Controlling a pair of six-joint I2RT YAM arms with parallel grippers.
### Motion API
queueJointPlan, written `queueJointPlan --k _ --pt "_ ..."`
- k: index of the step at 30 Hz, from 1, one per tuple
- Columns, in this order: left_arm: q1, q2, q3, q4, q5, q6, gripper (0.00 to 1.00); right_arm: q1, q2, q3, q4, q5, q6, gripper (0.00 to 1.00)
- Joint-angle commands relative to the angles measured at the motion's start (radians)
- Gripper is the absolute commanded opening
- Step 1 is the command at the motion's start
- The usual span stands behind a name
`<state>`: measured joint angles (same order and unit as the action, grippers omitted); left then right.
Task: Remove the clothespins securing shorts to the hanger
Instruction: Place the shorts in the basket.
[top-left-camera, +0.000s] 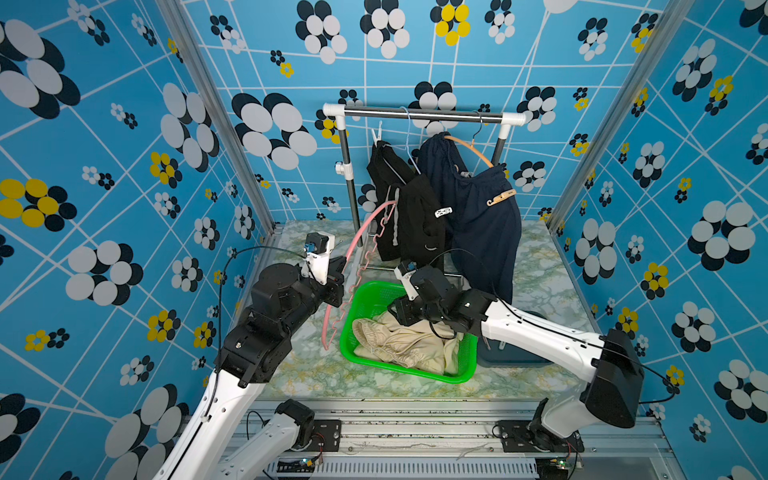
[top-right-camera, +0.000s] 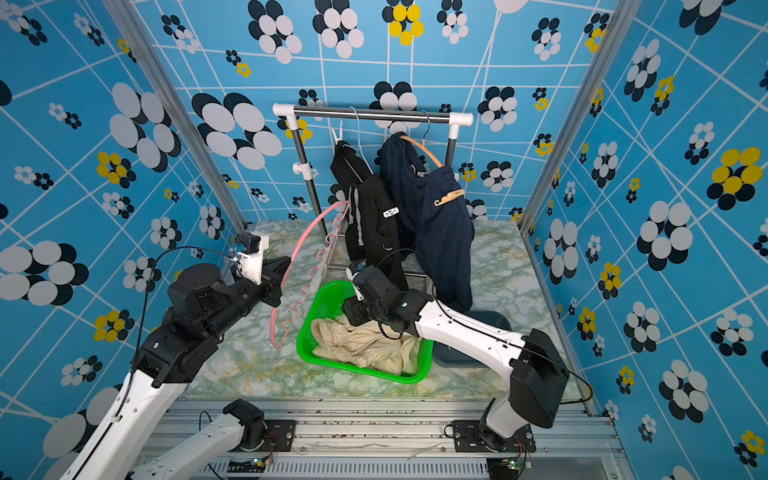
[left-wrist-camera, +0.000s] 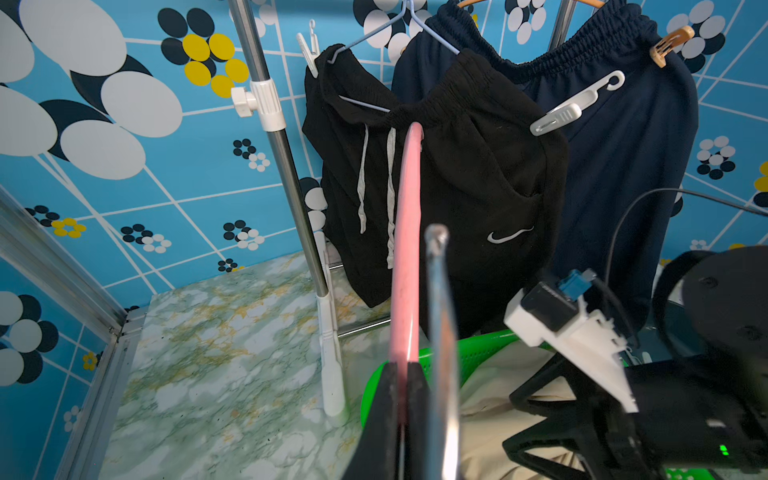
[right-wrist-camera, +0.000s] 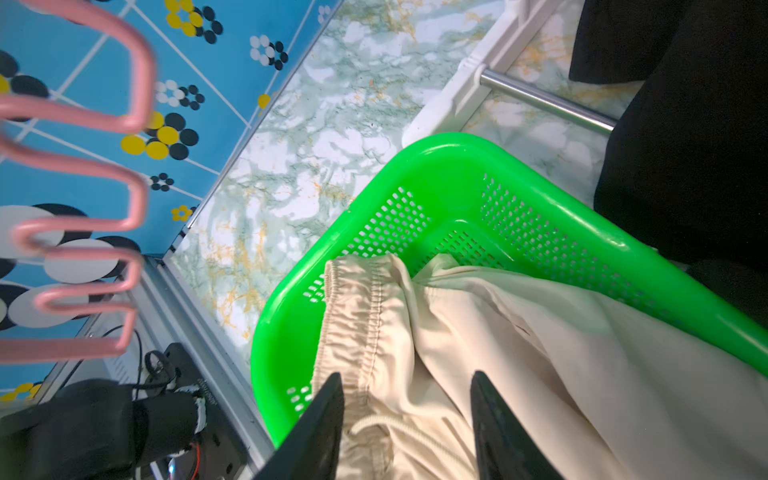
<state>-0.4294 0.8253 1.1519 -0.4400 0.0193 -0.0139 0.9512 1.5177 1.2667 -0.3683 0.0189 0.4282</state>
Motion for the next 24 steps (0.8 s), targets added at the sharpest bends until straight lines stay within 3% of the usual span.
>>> queueJointPlan --k 1,5,12,24 --pt "0.009 -0.02 -0.006 -0.013 0.021 0.0 0.0 0.041 -0.057 -0.047 -0.148 0.029 0.006 0.38" --pt "0.011 -0.029 -0.019 -0.014 0.031 -0.013 0.0 0.106 -0.09 -0.065 -0.256 0.049 0.034 0.33" --pt "0.012 -0.024 -0.024 -0.057 0.047 -0.03 0.0 0.18 -0.05 -0.088 -0.289 -0.005 0.091 0.26" --pt "0.012 0.006 0.024 -0.152 0.095 -0.02 0.0 0.118 0.107 -0.153 -0.158 -0.037 0.156 0.23"
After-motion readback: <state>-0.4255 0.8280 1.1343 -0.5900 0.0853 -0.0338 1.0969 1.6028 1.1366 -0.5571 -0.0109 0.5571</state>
